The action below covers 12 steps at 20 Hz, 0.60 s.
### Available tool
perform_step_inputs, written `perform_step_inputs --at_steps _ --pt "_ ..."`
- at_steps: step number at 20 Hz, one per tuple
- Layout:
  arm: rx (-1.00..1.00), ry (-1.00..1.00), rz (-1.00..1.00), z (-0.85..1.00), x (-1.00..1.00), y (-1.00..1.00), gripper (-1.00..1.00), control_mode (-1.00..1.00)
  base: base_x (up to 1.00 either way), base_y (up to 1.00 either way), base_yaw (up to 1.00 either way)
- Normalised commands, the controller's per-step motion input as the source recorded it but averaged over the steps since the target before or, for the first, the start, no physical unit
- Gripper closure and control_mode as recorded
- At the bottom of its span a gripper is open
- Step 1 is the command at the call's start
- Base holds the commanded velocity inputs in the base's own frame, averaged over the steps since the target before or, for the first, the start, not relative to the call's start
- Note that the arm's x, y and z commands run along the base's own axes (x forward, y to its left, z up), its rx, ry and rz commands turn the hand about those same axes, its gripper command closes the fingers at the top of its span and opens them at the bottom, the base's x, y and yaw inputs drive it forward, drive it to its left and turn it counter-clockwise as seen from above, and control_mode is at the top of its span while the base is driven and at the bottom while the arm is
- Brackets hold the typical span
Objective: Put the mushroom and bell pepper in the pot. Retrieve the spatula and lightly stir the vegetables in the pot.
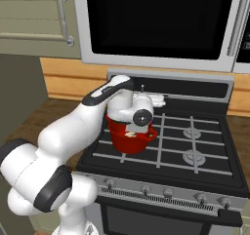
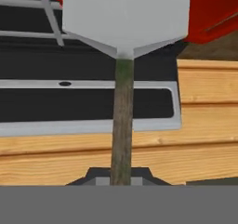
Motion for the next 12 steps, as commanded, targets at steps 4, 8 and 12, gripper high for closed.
perform_step_inputs --at_steps 4,8,12 --pt "0.00 0.08 0.00 -0.36 0.12 0.18 1.00 -1.00 0.00 0.00 0.00" --pt "0.00 0.12 0.00 -0.19 0.15 0.00 1.00 -1.00 0.00 0.00 0.00" --pt "0.00 -0.08 0.00 -0.34 0.03 0.00 1.00 -1.00 0.00 0.00 0.00"
